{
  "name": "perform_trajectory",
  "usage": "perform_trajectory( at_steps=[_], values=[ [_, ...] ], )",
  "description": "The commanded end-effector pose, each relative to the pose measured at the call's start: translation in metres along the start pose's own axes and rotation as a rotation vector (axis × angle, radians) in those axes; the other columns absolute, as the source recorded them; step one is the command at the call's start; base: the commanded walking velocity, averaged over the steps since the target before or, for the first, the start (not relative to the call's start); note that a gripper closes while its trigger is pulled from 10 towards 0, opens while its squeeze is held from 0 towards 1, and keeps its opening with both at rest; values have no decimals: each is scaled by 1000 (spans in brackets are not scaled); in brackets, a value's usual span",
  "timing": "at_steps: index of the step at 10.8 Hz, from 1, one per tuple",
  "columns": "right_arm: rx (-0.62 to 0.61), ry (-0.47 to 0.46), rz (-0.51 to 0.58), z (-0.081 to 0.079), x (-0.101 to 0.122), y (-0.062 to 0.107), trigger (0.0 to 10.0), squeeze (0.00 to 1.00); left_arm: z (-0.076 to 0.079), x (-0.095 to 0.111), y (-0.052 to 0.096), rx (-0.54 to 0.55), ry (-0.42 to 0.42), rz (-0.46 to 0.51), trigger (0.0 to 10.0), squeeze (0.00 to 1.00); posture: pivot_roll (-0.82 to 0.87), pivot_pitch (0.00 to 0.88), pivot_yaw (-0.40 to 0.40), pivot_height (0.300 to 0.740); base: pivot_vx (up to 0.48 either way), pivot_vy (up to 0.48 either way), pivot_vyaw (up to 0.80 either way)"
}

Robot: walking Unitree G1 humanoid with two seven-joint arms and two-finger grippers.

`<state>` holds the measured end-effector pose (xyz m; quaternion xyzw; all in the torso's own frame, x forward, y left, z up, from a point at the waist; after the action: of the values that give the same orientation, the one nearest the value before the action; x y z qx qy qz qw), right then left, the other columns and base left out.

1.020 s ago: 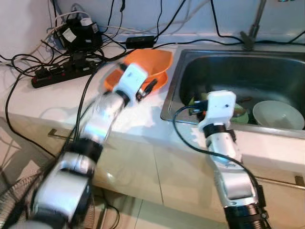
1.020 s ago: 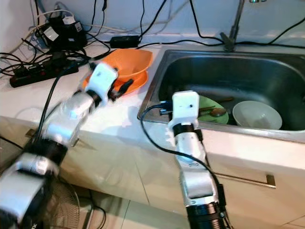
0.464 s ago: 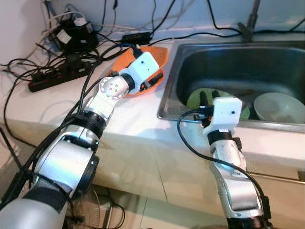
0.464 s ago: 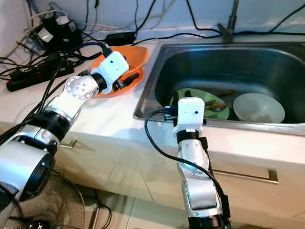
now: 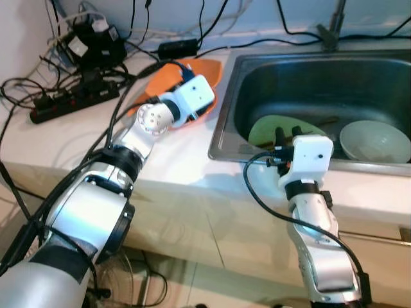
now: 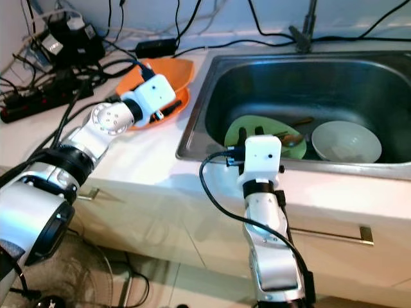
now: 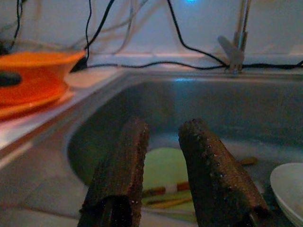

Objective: Kitchen organization

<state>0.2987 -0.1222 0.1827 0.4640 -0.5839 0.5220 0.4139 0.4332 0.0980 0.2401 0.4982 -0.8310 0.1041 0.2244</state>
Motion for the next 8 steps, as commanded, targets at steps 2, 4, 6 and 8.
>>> perform_trajectory(
  at_steps=[2, 4, 6, 8],
  values=[
    [15, 1, -19, -2, 1, 6, 10000, 0, -9, -8, 2, 36, -4, -54, 10000, 0, -70, 159, 165, 740, 0, 0, 0],
    [0, 15, -37, 2, 1, 14, 10000, 0, -1, -15, 2, 27, -58, -111, 10000, 0, -101, 167, 169, 740, 0, 0, 0],
    [-17, 20, -46, 5, 1, 19, 10000, 0, 9, -17, 1, 7, -89, -131, 10000, 0, -120, 181, 168, 740, 0, 0, 0],
    [-31, 25, -59, 7, 1, 22, 10000, 0, 13, -16, 0, 1, -88, -135, 0, 0, -123, 188, 172, 740, 0, 0, 0]
  ],
)
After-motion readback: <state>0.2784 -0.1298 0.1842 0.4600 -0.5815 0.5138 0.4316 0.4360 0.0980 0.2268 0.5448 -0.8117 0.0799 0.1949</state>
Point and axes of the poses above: a point about 5 cm out from each wrist's last joint towards the gripper, its own y axis pointing back from the gripper into the wrist, its own x axis along the axis of the wrist's last joint, z = x × y, the point moved 2 cm from there along -y, pointing out of the wrist towards the gripper, and after that the axes turned 13 degrees about -y, right-handed, at the moved point
